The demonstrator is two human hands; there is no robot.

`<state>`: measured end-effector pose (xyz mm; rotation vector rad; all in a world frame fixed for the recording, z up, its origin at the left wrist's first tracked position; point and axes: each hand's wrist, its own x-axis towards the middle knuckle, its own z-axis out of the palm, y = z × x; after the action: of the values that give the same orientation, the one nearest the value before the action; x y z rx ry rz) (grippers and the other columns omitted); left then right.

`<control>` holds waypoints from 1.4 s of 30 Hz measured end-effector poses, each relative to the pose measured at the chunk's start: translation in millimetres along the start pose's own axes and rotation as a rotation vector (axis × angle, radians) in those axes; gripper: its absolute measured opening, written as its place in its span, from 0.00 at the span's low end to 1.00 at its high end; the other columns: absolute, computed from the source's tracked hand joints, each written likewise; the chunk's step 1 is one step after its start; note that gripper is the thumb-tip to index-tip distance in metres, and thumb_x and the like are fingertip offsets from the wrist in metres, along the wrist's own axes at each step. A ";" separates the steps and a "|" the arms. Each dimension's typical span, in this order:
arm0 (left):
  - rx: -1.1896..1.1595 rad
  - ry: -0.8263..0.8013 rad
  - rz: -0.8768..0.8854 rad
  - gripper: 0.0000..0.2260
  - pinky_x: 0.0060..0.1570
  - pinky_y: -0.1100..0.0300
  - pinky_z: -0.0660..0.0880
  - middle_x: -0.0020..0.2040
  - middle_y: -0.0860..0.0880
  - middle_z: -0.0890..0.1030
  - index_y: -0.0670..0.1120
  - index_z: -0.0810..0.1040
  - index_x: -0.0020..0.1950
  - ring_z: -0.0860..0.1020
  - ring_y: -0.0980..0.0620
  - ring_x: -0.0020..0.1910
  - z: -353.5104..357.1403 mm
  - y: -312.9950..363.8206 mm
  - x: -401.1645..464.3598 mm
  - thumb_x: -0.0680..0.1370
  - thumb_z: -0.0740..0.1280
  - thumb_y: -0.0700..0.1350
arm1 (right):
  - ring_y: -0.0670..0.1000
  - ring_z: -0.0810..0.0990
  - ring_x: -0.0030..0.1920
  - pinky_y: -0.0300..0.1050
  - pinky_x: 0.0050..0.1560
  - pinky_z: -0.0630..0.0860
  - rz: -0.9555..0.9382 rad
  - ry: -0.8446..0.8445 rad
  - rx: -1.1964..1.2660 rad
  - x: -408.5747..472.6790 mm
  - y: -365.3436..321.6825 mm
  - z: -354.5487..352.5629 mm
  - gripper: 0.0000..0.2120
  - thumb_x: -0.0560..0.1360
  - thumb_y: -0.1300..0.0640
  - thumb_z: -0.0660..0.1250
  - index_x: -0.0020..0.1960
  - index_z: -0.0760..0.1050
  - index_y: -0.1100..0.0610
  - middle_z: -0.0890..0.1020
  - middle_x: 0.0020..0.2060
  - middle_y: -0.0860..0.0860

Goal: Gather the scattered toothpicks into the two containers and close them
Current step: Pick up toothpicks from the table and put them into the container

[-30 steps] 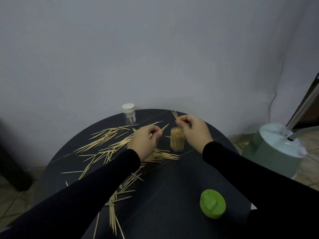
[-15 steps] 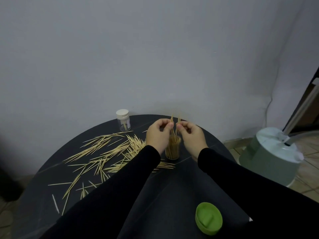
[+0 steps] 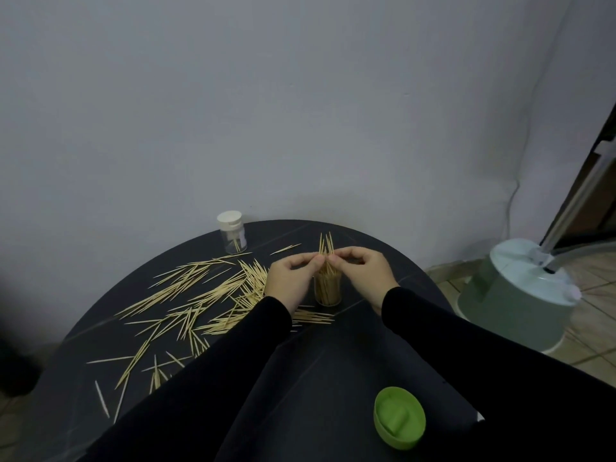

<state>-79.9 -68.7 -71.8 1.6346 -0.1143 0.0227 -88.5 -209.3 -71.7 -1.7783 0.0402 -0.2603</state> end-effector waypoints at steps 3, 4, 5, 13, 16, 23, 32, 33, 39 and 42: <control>0.002 -0.018 -0.023 0.08 0.40 0.74 0.68 0.49 0.53 0.84 0.46 0.83 0.55 0.78 0.64 0.48 -4.0 -0.3 -2.0 0.77 0.69 0.43 | 0.49 0.79 0.54 0.44 0.54 0.75 0.022 -0.034 -0.041 -0.2 1.9 -4.1 0.03 0.73 0.55 0.72 0.44 0.82 0.47 0.83 0.48 0.48; -0.001 -0.030 -0.022 0.08 0.41 0.72 0.69 0.49 0.53 0.84 0.47 0.83 0.54 0.78 0.62 0.50 -5.4 0.4 -2.4 0.76 0.69 0.43 | 0.49 0.79 0.55 0.46 0.57 0.75 0.016 -0.047 -0.061 0.0 2.2 -6.0 0.04 0.74 0.55 0.72 0.44 0.82 0.46 0.83 0.49 0.48; 0.004 -0.041 -0.017 0.08 0.43 0.71 0.70 0.50 0.53 0.84 0.48 0.83 0.54 0.79 0.60 0.52 -6.6 1.4 -3.1 0.76 0.69 0.42 | 0.50 0.78 0.57 0.49 0.59 0.74 0.006 -0.059 -0.086 0.4 2.5 -7.5 0.04 0.73 0.55 0.72 0.45 0.82 0.46 0.83 0.50 0.48; 0.427 -0.069 0.310 0.17 0.51 0.64 0.69 0.60 0.56 0.77 0.54 0.74 0.66 0.72 0.59 0.53 -15.4 11.6 -2.1 0.77 0.67 0.48 | 0.40 0.73 0.42 0.34 0.42 0.68 -0.124 -0.143 -0.237 -2.1 -2.0 -17.4 0.12 0.75 0.57 0.70 0.57 0.77 0.48 0.78 0.48 0.43; 0.771 -0.127 0.462 0.20 0.58 0.62 0.66 0.65 0.55 0.75 0.53 0.68 0.72 0.67 0.56 0.61 -14.2 11.2 -1.0 0.79 0.63 0.49 | 0.40 0.69 0.39 0.41 0.49 0.67 -0.122 -0.207 -0.347 -0.7 0.3 -19.4 0.19 0.73 0.54 0.71 0.63 0.74 0.47 0.74 0.46 0.39; 1.100 -0.170 0.574 0.22 0.62 0.53 0.63 0.70 0.55 0.70 0.54 0.61 0.75 0.63 0.51 0.66 -4.5 12.0 -4.7 0.81 0.56 0.54 | 0.39 0.66 0.39 0.58 0.62 0.69 -0.113 -0.159 -0.507 -0.6 1.0 -17.3 0.23 0.73 0.53 0.70 0.67 0.72 0.50 0.71 0.46 0.38; 0.886 -0.052 0.541 0.11 0.56 0.55 0.70 0.47 0.58 0.80 0.56 0.75 0.60 0.71 0.56 0.53 -2.0 24.8 0.8 0.78 0.65 0.50 | 0.46 0.69 0.52 0.61 0.65 0.68 -0.096 -0.176 -0.542 -5.4 -3.1 -14.6 0.23 0.72 0.46 0.71 0.65 0.72 0.47 0.70 0.46 0.37; 0.915 -0.036 0.541 0.10 0.55 0.55 0.70 0.47 0.58 0.80 0.56 0.76 0.59 0.71 0.55 0.53 -0.5 24.0 1.0 0.78 0.65 0.51 | 0.46 0.69 0.52 0.61 0.64 0.69 -0.096 -0.176 -0.545 -5.9 -3.3 -14.5 0.23 0.72 0.45 0.71 0.65 0.71 0.47 0.70 0.46 0.37; 1.063 -0.053 0.640 0.10 0.53 0.55 0.70 0.54 0.57 0.80 0.55 0.80 0.57 0.69 0.54 0.55 -10.5 20.8 3.1 0.79 0.62 0.52 | 0.44 0.68 0.49 0.58 0.63 0.70 -0.112 -0.156 -0.556 -7.6 -4.5 -15.4 0.23 0.72 0.45 0.71 0.65 0.72 0.47 0.72 0.46 0.37; 1.098 -0.074 0.638 0.11 0.52 0.56 0.70 0.51 0.57 0.82 0.55 0.79 0.59 0.71 0.55 0.52 -20.6 19.3 2.7 0.79 0.62 0.52 | 0.44 0.69 0.50 0.59 0.64 0.70 -0.115 -0.157 -0.568 -7.3 -5.6 -14.5 0.23 0.72 0.46 0.71 0.65 0.72 0.46 0.74 0.50 0.40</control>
<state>-77.8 -49.5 -51.0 2.6175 -0.7855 0.6033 -99.2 -220.7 -64.5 -2.3655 -0.1119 -0.2021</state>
